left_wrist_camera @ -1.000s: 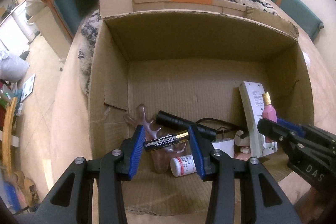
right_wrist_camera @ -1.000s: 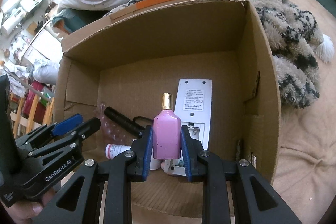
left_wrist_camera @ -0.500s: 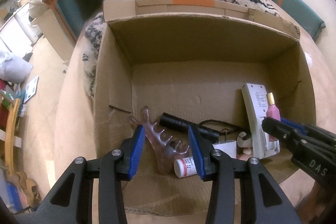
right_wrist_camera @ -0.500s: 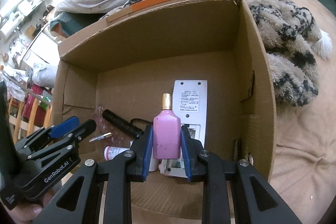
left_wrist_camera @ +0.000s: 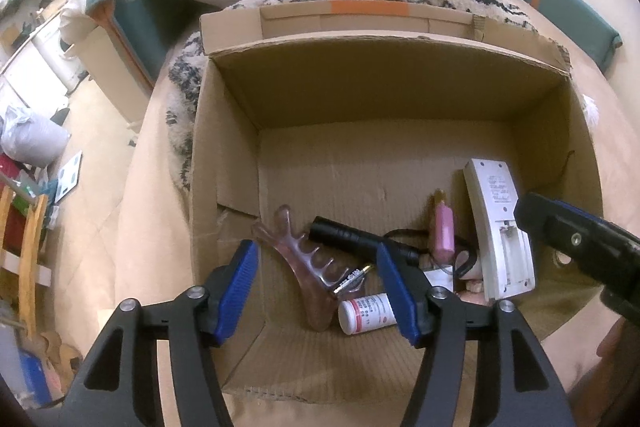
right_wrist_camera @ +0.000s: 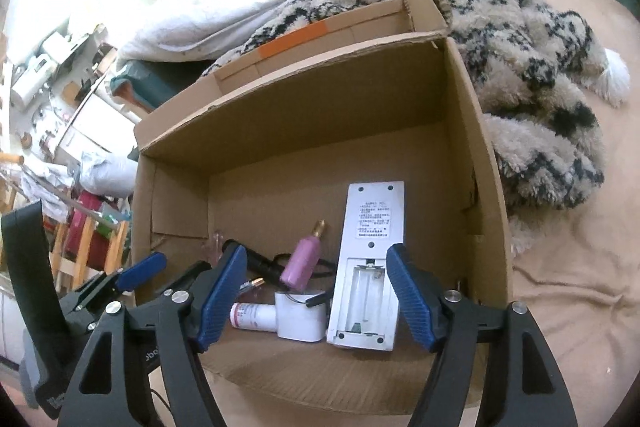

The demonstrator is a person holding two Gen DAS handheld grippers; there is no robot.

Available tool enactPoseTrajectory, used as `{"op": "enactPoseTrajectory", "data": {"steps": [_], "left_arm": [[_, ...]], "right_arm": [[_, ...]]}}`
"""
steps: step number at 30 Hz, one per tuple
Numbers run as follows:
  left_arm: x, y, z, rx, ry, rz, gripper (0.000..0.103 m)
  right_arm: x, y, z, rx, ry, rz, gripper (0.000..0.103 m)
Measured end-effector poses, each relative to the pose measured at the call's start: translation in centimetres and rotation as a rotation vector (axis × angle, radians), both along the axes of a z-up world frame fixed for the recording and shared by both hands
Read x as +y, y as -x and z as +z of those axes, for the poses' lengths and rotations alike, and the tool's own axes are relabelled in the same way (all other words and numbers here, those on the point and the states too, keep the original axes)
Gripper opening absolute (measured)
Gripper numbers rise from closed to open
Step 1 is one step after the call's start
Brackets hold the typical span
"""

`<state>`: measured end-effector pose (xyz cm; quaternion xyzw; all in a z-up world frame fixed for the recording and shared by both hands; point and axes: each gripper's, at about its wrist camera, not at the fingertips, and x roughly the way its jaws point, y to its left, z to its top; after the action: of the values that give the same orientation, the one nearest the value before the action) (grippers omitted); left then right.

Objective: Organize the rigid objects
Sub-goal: 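Lower battery and perfume bottle into the box and open both tools, then grasp the white earbud case with left tool while right tool grasps black power bank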

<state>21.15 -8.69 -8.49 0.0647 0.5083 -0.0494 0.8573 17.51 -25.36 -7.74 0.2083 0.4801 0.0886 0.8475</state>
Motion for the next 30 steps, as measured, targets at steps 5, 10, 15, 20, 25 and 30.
{"op": "enactPoseTrajectory", "data": {"steps": [5,10,15,20,25,30], "left_arm": [[0.0,0.7,0.9,-0.023,0.012,-0.022,0.059],[0.6,1.2,2.7,-0.026,0.028,-0.018,0.059],[1.9,2.9,4.5,-0.026,0.052,0.003,0.059],[2.8,4.8,5.1,-0.005,0.059,0.014,0.059],[4.0,6.7,5.1,0.018,0.083,0.034,0.059],[5.1,8.4,4.7,0.036,0.096,0.048,0.059]], "right_arm": [[-0.7,0.6,0.4,-0.019,0.001,-0.04,0.076],[-1.5,1.1,0.7,-0.008,-0.039,-0.062,0.076],[-1.1,2.6,2.1,-0.023,-0.03,-0.035,0.076],[-0.7,4.9,3.0,-0.018,-0.043,-0.017,0.076],[-0.6,7.0,2.6,0.019,-0.07,-0.013,0.076],[-0.5,8.5,1.9,0.041,-0.077,-0.003,0.076]]}}
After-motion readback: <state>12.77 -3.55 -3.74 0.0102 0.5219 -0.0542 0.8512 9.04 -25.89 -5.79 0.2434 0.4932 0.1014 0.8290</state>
